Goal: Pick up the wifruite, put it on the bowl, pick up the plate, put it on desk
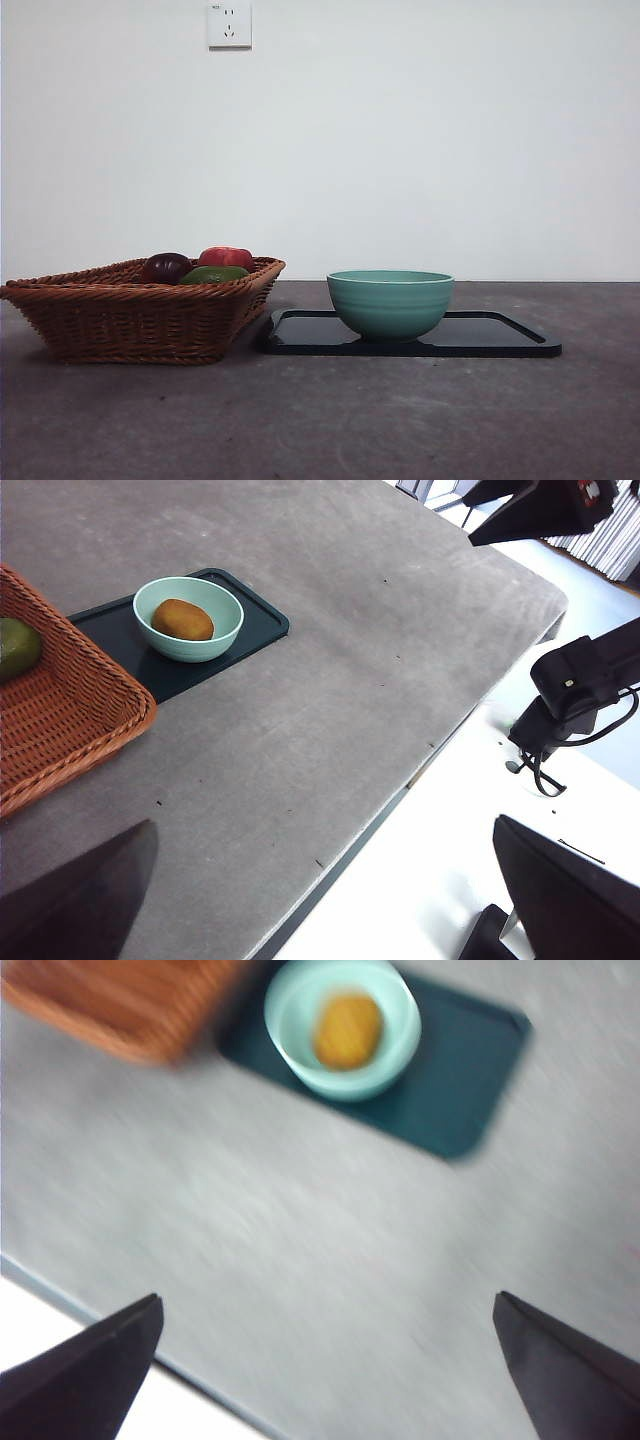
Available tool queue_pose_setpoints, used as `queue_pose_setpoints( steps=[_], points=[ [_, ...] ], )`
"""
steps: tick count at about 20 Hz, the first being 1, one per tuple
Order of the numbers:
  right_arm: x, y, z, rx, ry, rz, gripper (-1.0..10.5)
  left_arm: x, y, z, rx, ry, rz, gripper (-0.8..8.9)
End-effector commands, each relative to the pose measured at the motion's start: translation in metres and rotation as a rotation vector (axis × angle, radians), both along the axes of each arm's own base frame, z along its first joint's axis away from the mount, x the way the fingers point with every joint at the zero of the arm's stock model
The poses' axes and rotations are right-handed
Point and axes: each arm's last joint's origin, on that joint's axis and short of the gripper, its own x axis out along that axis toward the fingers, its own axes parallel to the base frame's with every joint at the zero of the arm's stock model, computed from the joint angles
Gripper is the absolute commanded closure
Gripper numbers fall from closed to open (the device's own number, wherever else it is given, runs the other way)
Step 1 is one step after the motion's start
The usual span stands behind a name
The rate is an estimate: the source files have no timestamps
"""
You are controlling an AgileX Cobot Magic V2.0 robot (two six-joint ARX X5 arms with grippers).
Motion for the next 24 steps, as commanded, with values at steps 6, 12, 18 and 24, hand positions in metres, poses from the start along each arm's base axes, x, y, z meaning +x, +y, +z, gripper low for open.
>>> queue_pose_setpoints(
  steps=[6, 12, 18, 24],
  points=[
    [-0.033, -0.026, -0.036, 0.13, -0.088, 0.016, 3.0, -0.001, 0.001, 0.003, -0.018, -0.015, -0.011, 2.16],
    [-0.049, -0.043, -0.034, 0.193, -0.142, 0.012, 3.0, 0.001, 0.0, 0.008, -0.063, -0.042, 0.017, 2.21],
    [-0.05, -0.044, -0.033, 0.2, -0.149, 0.012, 3.0, 0.014, -0.02, 0.022, -0.149, -0.057, 0.074, 2.21],
    [-0.05, -0.044, -0.033, 0.199, -0.151, 0.012, 3.0, 0.042, -0.066, 0.031, -0.163, -0.042, 0.082, 2.21]
  ],
)
